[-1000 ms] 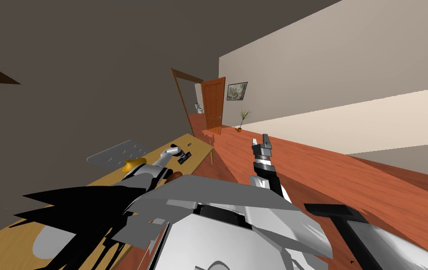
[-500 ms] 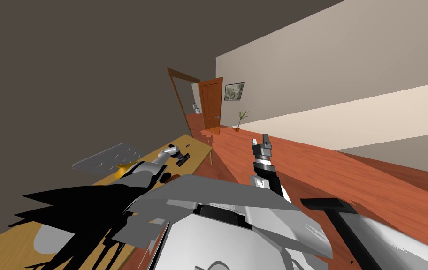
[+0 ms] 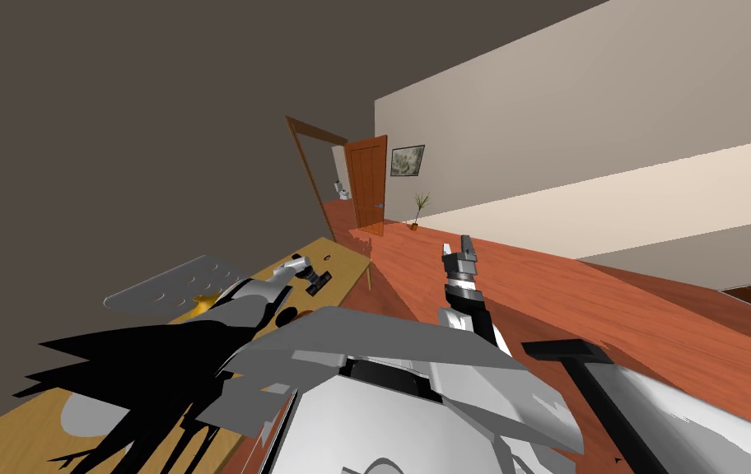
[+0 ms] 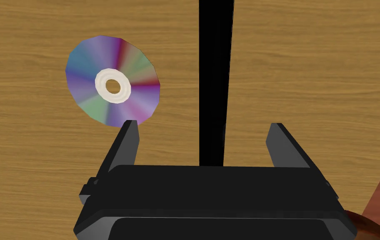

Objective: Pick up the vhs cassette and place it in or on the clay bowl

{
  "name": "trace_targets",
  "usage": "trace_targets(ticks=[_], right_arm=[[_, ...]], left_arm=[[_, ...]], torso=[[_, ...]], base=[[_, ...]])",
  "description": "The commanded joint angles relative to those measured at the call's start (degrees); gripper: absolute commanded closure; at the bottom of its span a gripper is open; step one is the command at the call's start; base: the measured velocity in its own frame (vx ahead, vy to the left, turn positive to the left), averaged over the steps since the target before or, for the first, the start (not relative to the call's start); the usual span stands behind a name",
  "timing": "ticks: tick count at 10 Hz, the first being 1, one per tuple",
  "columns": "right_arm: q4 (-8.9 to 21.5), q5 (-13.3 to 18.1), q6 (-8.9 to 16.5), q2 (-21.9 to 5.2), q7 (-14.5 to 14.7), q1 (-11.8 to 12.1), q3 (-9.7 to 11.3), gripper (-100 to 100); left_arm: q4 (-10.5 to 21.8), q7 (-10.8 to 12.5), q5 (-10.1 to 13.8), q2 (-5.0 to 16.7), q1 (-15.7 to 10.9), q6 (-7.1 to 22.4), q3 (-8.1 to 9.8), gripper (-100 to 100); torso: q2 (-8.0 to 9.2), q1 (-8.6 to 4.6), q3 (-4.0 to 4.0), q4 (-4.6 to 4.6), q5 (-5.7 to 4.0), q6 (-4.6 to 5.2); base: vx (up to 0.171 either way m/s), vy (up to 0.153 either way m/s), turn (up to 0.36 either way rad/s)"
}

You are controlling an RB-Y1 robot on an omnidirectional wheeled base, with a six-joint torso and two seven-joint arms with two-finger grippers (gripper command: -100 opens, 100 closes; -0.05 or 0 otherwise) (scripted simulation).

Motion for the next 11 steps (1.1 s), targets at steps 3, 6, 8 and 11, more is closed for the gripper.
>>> trace_targets(ticks=[3, 6, 8, 11], right_arm=[[0.00, 0.00, 0.00, 0.00, 0.00, 0.00, 0.00, 0], [0.00, 0.00, 0.00, 0.00, 0.00, 0.00, 0.00, 0], [0.00, 0.00, 0.00, 0.00, 0.00, 0.00, 0.00, 0], [0.00, 0.00, 0.00, 0.00, 0.00, 0.01, 0.00, 0]], left_arm=[[3.88, 0.18, 1.55, 0.98, -1.36, 2.72, -0.30, -100], [4.76, 0.38, 2.05, 1.26, -1.61, 3.61, -0.35, -100], [4.60, -0.96, 1.81, 1.41, -0.05, 3.50, 1.64, -100], [4.25, -2.18, 1.54, 1.56, 1.58, 3.40, 3.63, -100]], torso=[[0.02, -0.03, 0.01, 0.00, 0.00, -0.02], [0.03, -0.03, 0.02, 0.00, 0.00, -0.02], [0.06, -0.05, 0.03, 0.01, -0.01, -0.02], [-0.12, -0.16, -0.07, -0.03, -0.03, -0.01]], base=[[0.010, 0.006, -0.035], [0.006, 0.004, -0.031], [0.012, -0.006, -0.028], [0.047, -0.026, -0.031]])
